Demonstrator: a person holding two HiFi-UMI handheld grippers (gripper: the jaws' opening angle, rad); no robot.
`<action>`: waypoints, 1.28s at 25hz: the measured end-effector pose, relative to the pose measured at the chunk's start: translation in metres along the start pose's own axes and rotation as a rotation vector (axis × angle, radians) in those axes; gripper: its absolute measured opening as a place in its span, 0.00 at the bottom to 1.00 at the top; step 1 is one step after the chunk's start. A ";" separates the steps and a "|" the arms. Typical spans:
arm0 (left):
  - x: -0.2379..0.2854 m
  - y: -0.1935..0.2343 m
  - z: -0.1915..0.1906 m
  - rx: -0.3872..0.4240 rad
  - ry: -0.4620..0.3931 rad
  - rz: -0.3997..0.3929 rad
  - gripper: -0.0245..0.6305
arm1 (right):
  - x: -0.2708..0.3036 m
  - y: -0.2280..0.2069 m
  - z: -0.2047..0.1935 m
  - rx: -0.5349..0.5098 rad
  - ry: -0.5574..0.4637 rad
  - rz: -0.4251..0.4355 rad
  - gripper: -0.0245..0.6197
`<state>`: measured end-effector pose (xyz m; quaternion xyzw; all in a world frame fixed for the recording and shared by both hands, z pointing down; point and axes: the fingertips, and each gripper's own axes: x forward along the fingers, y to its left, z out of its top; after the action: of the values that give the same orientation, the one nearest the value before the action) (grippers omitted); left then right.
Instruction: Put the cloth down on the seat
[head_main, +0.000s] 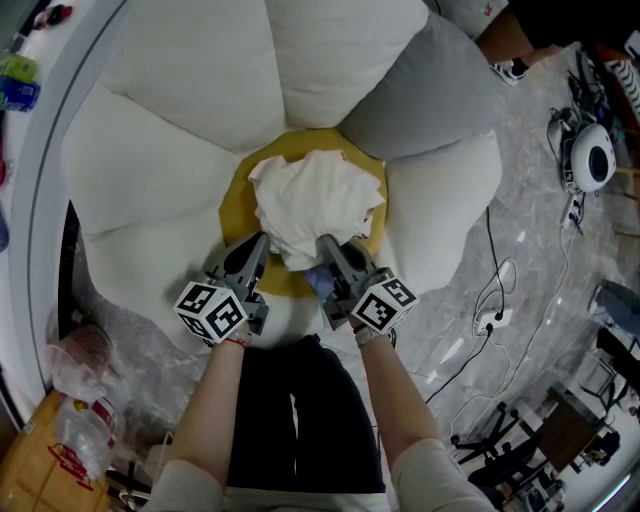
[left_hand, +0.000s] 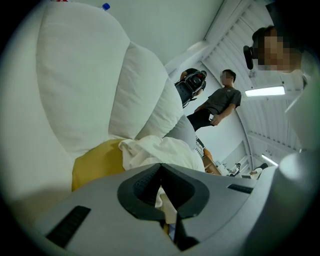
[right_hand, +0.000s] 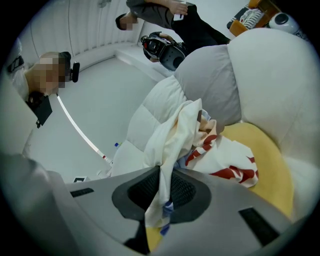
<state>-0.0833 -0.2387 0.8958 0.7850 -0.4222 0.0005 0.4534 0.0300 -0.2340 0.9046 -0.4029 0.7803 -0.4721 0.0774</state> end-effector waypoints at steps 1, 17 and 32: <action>-0.001 -0.001 0.000 0.000 0.002 0.001 0.06 | -0.001 0.001 0.000 0.001 -0.002 -0.003 0.10; -0.015 -0.031 0.014 -0.006 0.025 0.004 0.06 | -0.022 0.016 0.015 0.031 0.007 -0.057 0.25; -0.037 -0.053 0.039 0.012 0.056 0.011 0.06 | -0.049 0.031 0.026 0.064 -0.001 -0.141 0.28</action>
<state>-0.0866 -0.2292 0.8206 0.7850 -0.4138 0.0275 0.4603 0.0580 -0.2094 0.8528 -0.4542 0.7345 -0.5010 0.0573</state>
